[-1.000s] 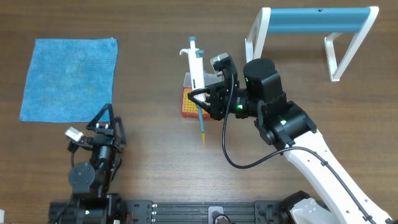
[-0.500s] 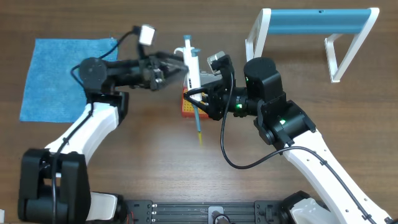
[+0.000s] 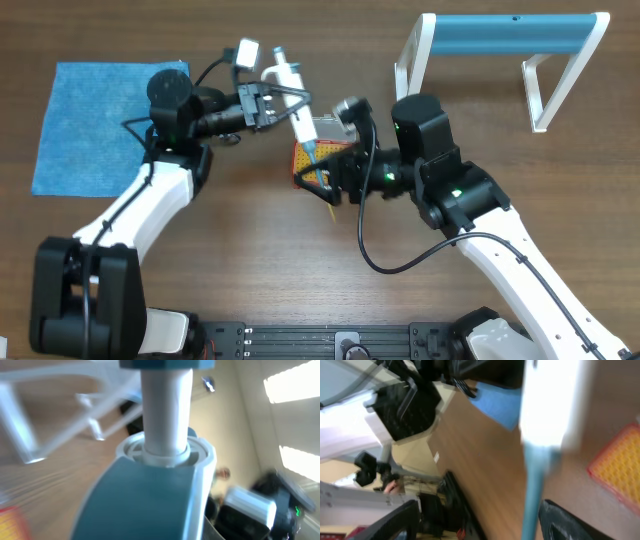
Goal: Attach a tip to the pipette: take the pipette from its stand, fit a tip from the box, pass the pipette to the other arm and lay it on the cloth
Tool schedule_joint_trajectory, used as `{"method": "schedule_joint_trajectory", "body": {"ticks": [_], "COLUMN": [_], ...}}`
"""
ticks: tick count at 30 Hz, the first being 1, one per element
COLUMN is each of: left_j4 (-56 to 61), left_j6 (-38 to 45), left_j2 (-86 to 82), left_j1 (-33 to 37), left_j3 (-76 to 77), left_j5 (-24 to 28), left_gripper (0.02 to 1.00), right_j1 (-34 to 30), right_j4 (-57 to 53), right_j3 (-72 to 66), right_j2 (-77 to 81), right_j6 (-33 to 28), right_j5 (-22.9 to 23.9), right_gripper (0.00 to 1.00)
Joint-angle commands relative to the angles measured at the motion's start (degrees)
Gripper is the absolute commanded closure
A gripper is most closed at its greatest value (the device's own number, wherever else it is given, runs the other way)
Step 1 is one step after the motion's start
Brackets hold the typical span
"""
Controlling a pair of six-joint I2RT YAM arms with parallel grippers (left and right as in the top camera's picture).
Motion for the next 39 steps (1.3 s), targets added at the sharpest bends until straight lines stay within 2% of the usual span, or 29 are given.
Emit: {"method": "schedule_joint_trajectory", "body": {"ticks": [1,3,4,5,6,9,11,12,13,14,15,17,20,23,27,30,37,38,39], "left_j4": [-38.2,-56.2,-68.1,-82.2,-96.8,-119.1,-126.6,-127.9,-127.6,-126.3,-124.9,-119.2,-113.6,-114.1,-114.2,-113.5,-112.1,-112.3,-112.0], "left_j6": [22.7,35.5,43.1,51.6,59.2,71.0,75.0,78.0,80.7,83.8,87.2,89.1,92.5,90.9,90.1,90.1,89.4,89.0,89.0], "left_j2": [0.6,-0.2,-0.3,-0.2,0.8,10.3,21.7,28.6,34.5,40.3,43.8,47.6,49.4,49.7,50.8,52.7,53.3,53.3,53.2], "left_j1": [12.0,20.5,24.3,28.0,31.6,36.0,36.3,35.7,34.8,33.1,31.6,28.3,24.9,26.3,29.9,29.5,29.1,29.1,29.1], "left_j3": [0.1,3.9,9.1,17.2,27.9,54.2,70.9,77.9,81.0,81.5,81.5,81.5,81.5,81.5,81.4,81.4,81.3,81.3,81.4], "left_j5": [-21.5,-19.6,-22.3,-29.0,-39.0,-60.6,-67.6,-68.1,-69.1,-73.2,-74.6,-78.0,-78.5,-79.1,-74.4,-71.6,-71.5,-71.5,-71.5], "left_gripper": [0.991,0.993,0.993,0.991,0.991,0.993,0.991,0.993,0.993,0.993,0.993,0.991,0.991,0.993,0.991,0.993,0.993,0.978,0.91], "right_j1": [-7.5,-8.3,-8.3,-8.3,-8.3,-8.3,-8.3,-8.3,-8.3,-7.3,-5.9,-3.8,-2.8,-2.4,-2.4,-2.4,-2.4,-2.4,-2.4], "right_j4": [-12.5,-12.5,-12.5,-12.2,-12.1,-11.8,-10.9,-10.8,-10.8,-10.3,-8.0,-1.6,3.0,3.0,3.0,3.1,3.1,3.0,3.1], "right_j3": [0.0,0.0,0.0,0.0,0.0,0.0,0.0,0.0,0.0,0.0,0.0,0.0,0.0,0.0,0.0,0.0,0.0,0.0,0.0], "right_j2": [-0.7,-1.4,-1.4,-1.4,-1.3,-1.3,-1.3,-1.3,-1.3,-1.3,-1.3,-1.3,-1.3,-1.3,-1.3,-1.3,-1.3,-1.3,-1.3], "right_j6": [-7.2,-7.1,-7.1,-7.1,-7.1,-5.7,-4.0,-2.5,0.7,3.3,4.9,7.8,10.7,10.8,10.8,11.3,11.9,11.9,11.9], "right_j5": [0.9,1.9,2.8,2.8,2.9,6.3,6.3,6.4,6.3,6.3,6.3,7.6,8.7,8.7,8.9,9.4,10.2,10.2,10.2], "right_gripper": [0.218,0.215,0.215,0.215,0.215,0.215,0.215,0.215,0.215,0.215,0.213,0.215,0.211,0.213,0.213,0.209,0.213,0.211,0.211]}}
